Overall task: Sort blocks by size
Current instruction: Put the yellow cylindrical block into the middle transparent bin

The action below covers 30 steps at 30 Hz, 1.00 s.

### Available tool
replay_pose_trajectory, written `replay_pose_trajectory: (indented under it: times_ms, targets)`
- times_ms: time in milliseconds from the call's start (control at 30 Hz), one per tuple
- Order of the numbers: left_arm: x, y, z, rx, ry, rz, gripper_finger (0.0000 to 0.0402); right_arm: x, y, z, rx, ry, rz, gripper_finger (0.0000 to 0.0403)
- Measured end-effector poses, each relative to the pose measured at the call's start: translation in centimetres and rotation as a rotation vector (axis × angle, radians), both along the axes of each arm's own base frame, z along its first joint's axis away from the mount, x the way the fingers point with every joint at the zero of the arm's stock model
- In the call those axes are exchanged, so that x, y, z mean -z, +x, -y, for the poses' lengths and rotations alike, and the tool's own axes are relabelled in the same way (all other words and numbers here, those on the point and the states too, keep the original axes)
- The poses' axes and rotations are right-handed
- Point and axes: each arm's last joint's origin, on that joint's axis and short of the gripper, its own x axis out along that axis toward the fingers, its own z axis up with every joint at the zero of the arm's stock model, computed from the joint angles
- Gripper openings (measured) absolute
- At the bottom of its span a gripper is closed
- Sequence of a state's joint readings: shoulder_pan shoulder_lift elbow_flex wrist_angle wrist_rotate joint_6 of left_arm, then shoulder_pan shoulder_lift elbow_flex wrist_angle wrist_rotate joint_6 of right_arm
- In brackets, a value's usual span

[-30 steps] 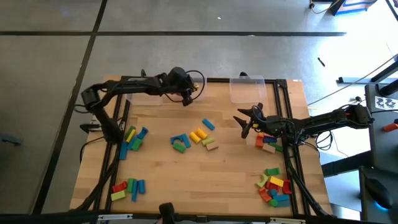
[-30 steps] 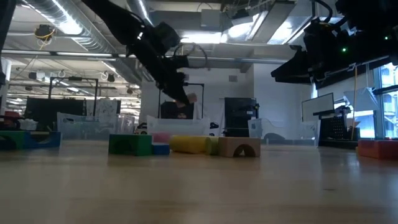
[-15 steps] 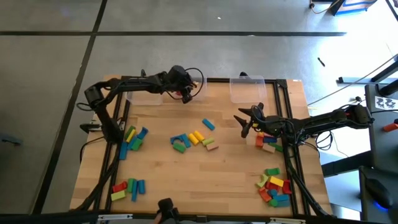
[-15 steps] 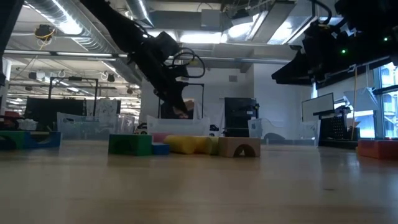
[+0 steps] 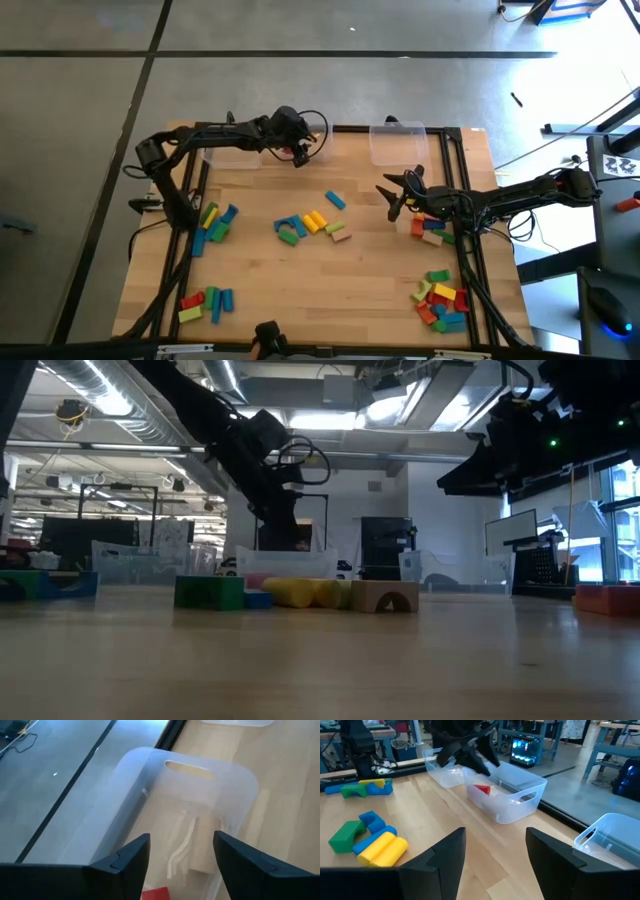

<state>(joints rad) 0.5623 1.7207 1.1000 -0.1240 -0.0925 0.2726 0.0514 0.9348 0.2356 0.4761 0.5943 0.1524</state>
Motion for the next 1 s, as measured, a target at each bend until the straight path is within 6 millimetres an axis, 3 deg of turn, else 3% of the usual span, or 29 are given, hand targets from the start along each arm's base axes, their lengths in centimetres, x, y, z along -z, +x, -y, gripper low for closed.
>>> replay_pose_trajectory:
  times_ms: [133,333,733,1000]
  targets:
    - [-1.0,0.5,1.9,0.062,0.011,-0.002,0.0209,0.0,0.0,0.0,-0.014,0.003,-0.002,0.0209]
    - [-2.5,1.0,6.5,0.204,-0.025,-0.032,0.0208,0.0,0.0,0.0,-0.017,0.001,-0.003,0.0209]
    - [-1.3,1.5,16.8,0.498,-0.112,-0.255,0.0208,0.0,0.1,-0.1,-0.037,0.006,-0.003,0.0209]
    - [-0.1,2.7,21.1,0.694,-0.176,-0.229,0.0207,0.0,0.1,-0.2,-0.061,0.012,-0.004,0.0209]
